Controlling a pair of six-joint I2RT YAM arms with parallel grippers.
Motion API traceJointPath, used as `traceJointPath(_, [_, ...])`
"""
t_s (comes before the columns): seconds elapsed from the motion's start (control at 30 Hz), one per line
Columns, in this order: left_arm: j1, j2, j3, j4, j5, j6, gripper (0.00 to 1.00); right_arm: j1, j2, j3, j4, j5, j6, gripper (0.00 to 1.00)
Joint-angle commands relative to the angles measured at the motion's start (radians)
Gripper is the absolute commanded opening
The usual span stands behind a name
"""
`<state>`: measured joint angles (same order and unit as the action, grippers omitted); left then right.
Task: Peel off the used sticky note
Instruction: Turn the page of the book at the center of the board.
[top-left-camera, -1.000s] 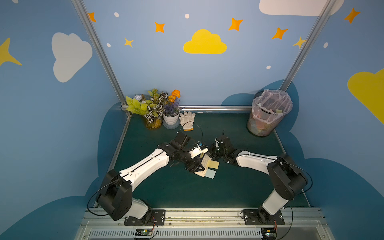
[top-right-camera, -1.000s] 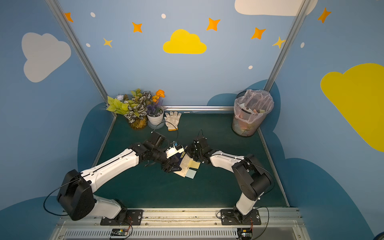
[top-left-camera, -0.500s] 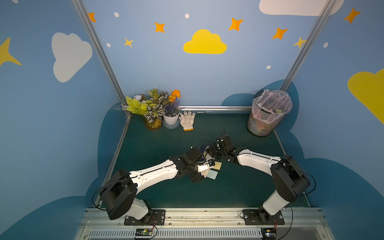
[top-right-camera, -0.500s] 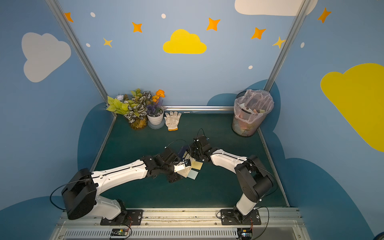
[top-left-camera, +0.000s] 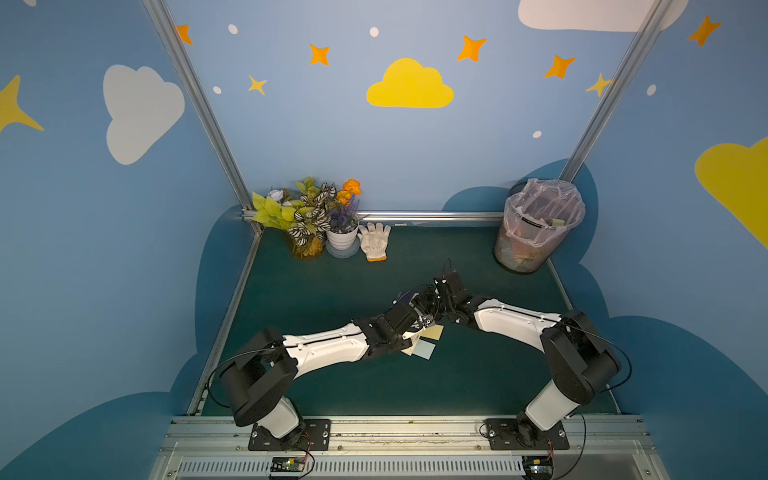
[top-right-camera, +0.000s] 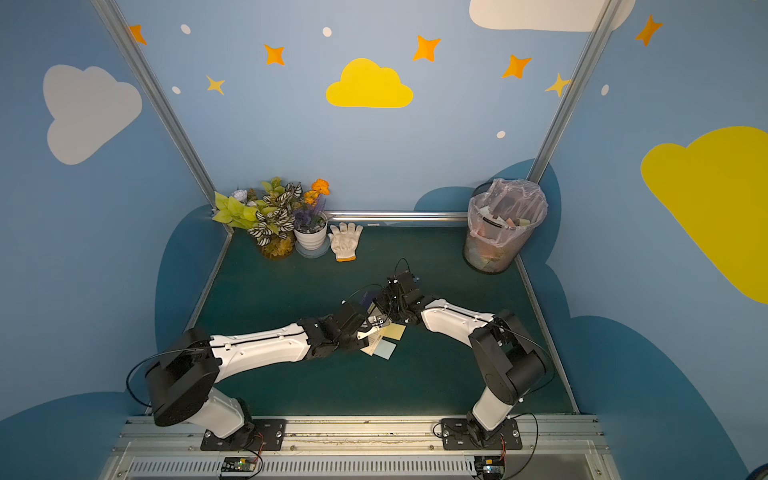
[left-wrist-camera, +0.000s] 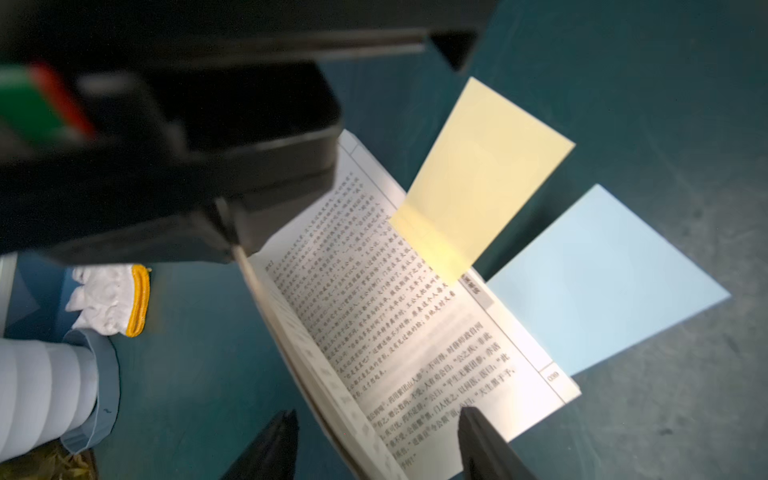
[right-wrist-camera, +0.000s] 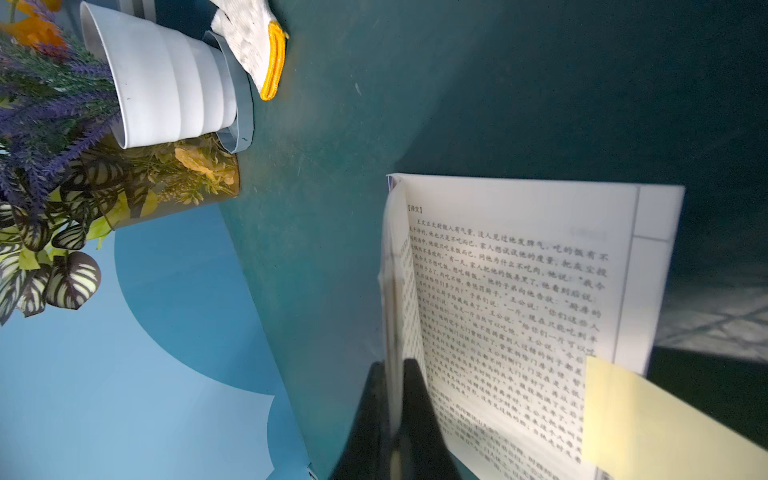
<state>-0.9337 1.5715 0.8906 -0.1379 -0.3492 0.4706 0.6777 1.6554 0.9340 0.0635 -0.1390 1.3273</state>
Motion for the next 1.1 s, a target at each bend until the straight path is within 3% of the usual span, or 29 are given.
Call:
traceJointPath(0.0, [-0.002,-0.032,-0.024,0.028,-0.03,0.0,0.51,0.005,-0.014,0.002,0.029,0.006,0.0,0.0])
traceJointPath(0.07, [-0.001,-0.047,-0.034,0.028,-0.012,-0.003,0.43,0.004,-0.011,0.004,0.017,0.008,-0.004,0.0])
traceJointPath(0.27, [0.065,-0.064,0.0,-0.062,0.109,-0.093,0.04,-0.004,-0.014,0.012,-0.023,0.013,-0.048,0.02])
traceJointPath(0.33, [0.114,-0.056,0.021,-0.11,0.199,-0.139,0.03,-0.013,-0.02,0.02,-0.042,0.003,-0.075,0.11])
traceJointPath(0.5, [0.272,-0.042,0.05,-0.184,0.571,-0.289,0.03,-0.044,-0.047,0.036,-0.111,-0.047,-0.186,0.51])
traceJointPath(0.63, [0.386,0.006,0.057,-0.161,0.877,-0.378,0.03,-0.087,-0.089,-0.004,-0.106,-0.111,-0.233,0.64])
traceJointPath(0.87, [0.586,0.152,0.06,-0.023,1.237,-0.573,0.03,-0.117,-0.196,-0.088,-0.173,-0.112,-0.316,0.66])
traceJointPath(1.07, [0.657,0.199,0.039,0.023,1.281,-0.604,0.03,-0.129,-0.24,-0.19,-0.177,-0.096,-0.316,0.66])
